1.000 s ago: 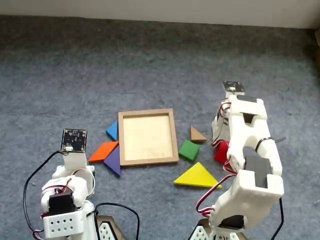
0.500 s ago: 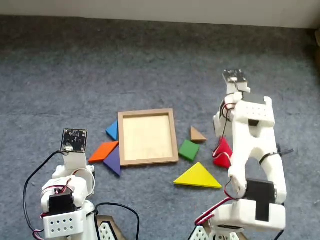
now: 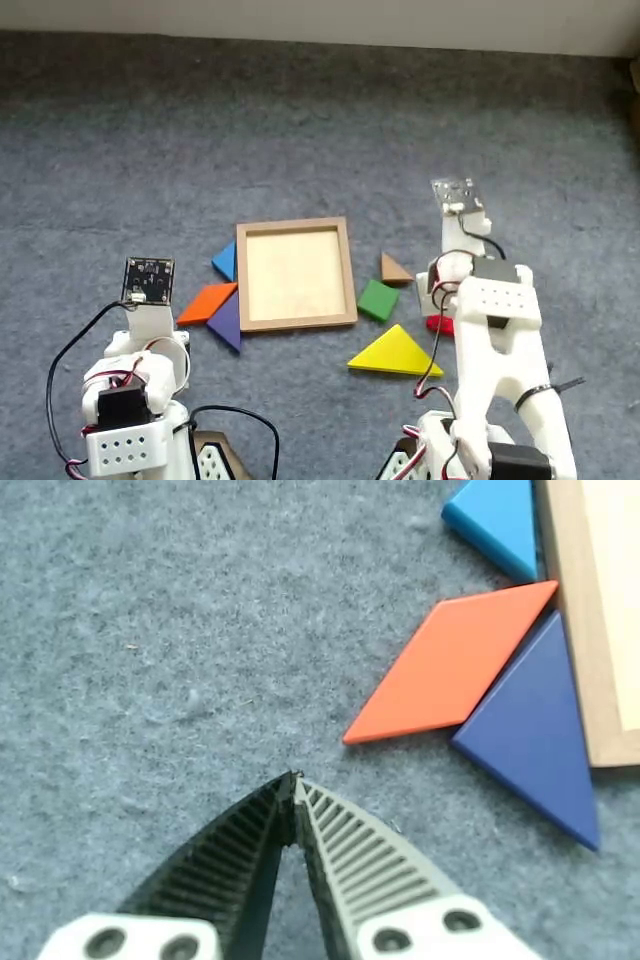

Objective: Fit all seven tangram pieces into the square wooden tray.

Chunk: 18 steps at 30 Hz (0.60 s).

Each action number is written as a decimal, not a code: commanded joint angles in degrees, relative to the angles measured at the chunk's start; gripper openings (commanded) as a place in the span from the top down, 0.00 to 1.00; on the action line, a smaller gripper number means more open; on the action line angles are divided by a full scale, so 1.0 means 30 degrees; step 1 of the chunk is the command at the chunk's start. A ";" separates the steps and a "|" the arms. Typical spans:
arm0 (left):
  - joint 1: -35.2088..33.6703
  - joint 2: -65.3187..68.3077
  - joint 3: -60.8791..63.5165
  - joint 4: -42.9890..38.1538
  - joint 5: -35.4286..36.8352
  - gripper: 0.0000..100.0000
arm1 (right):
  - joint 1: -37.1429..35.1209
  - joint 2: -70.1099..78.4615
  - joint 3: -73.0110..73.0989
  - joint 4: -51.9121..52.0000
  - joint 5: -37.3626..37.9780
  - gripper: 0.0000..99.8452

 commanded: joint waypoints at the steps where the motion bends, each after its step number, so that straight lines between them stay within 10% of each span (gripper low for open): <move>1: -0.0161 -0.0894 0.0396 0.0088 -0.0176 0.99 | -0.0220 -0.0806 0.0982 -0.0571 0.0791 0.85; 8: -0.0161 -0.0894 0.0396 0.0088 -0.0176 0.99 | -0.0425 -0.0777 -0.0425 0.2242 0.0850 0.67; 18: -0.0161 -0.0894 0.0396 0.0088 -0.0176 0.99 | -0.1128 0.0923 -0.1099 0.2154 0.0938 0.67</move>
